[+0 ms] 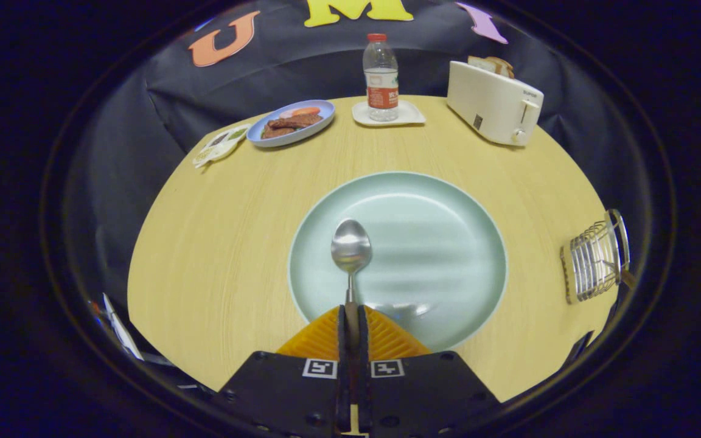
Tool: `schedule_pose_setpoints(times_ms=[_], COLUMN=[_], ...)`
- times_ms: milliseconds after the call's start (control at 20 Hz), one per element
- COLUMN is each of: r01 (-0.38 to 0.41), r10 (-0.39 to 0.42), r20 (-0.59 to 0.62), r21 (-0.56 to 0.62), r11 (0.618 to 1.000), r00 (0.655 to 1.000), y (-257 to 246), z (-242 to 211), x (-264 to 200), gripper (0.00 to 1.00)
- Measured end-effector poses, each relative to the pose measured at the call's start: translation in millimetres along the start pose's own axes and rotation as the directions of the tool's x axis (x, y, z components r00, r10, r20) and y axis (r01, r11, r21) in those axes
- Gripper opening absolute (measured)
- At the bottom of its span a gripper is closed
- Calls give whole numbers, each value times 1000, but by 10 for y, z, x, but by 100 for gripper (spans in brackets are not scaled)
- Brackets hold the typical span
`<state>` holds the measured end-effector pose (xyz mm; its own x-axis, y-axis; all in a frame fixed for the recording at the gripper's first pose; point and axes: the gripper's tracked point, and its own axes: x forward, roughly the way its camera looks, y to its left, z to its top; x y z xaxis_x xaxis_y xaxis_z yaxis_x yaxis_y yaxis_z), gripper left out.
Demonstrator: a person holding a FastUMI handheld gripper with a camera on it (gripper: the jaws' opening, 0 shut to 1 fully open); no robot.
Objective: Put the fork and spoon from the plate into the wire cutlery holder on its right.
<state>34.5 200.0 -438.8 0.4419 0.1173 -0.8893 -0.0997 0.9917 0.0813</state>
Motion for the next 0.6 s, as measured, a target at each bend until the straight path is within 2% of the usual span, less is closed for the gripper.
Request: schedule_pose_setpoints(times_ms=[100,250,600], r01=[-35,-16,-58], r10=[35,17,59], r20=[0,13,20], r21=[-14,-37,-74], r11=[999,999,996], r00=[999,1000,998], y=[27,-122,-389], z=[-37,2,28], x=[-192,-352,-732], gripper=[5,5,5])
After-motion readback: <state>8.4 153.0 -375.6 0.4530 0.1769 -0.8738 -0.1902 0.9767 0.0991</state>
